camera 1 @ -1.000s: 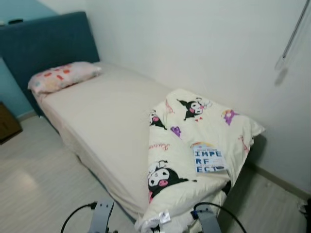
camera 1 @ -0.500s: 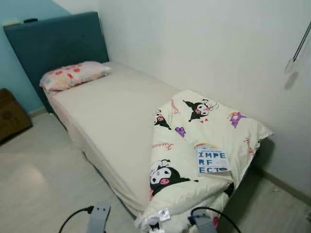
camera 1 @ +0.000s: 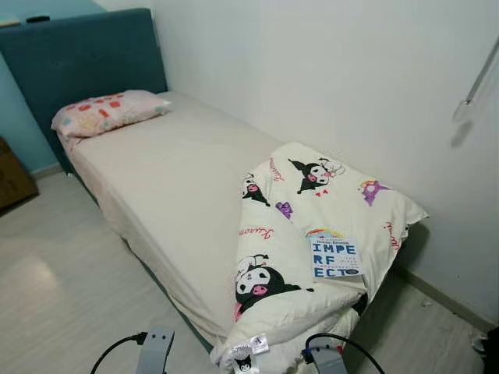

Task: Clean up the room

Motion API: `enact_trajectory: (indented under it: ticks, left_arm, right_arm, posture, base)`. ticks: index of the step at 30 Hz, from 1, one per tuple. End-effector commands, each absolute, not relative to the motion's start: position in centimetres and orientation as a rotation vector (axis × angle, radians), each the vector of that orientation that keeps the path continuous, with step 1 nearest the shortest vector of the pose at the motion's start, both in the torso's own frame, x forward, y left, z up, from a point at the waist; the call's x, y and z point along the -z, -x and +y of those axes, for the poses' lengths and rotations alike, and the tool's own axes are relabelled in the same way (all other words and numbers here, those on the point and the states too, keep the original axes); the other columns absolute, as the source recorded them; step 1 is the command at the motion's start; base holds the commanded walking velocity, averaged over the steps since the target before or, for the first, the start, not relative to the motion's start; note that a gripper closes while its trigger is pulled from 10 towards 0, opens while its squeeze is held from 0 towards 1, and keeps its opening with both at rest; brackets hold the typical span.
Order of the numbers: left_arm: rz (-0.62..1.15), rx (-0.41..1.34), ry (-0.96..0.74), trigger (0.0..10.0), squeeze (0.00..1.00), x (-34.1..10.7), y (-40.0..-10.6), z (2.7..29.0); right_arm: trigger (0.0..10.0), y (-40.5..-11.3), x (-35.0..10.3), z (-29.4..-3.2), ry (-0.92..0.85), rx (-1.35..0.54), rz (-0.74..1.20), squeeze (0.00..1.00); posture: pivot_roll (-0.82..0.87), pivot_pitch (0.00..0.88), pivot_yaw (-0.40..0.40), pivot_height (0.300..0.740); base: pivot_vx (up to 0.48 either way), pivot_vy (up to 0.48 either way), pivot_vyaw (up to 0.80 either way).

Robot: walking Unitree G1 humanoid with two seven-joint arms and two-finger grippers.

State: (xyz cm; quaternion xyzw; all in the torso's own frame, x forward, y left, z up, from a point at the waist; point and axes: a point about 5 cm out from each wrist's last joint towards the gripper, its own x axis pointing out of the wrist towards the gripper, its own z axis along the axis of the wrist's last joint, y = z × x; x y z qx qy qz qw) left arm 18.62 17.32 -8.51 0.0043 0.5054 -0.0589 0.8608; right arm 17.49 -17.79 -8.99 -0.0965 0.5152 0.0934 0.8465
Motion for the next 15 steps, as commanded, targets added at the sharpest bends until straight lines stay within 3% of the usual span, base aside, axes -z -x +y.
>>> enact_trajectory:
  ticks: [1, 10, 15]
  left_arm:
    - [1.081, 0.104, 0.005, 10.0, 0.00, 8.9, -17.8, 17.2]
    - [1.090, 0.121, 0.030, 10.0, 0.00, 9.3, -17.1, 16.3]
    - [1.096, 0.144, 0.017, 10.0, 0.00, 9.4, -16.9, 16.1]
  right_arm:
    - [10.0, -17.5, 9.0, -18.0, 0.230, -0.212, 1.097, 0.00]
    - [10.0, -17.9, 8.8, -18.2, 0.256, -0.242, 1.095, 0.00]
    - [10.0, -18.0, 8.7, -18.0, 0.249, -0.238, 1.093, 0.00]
  posture:
    - [-0.05, 0.000, -0.093, 0.721]
    - [-0.04, 0.000, -0.121, 0.721]
    - [-0.05, 0.000, -0.099, 0.721]
  base:
    - [0.000, 0.000, 0.00]
    - [0.000, 0.000, 0.00]
    - [0.000, -0.305, 0.00]
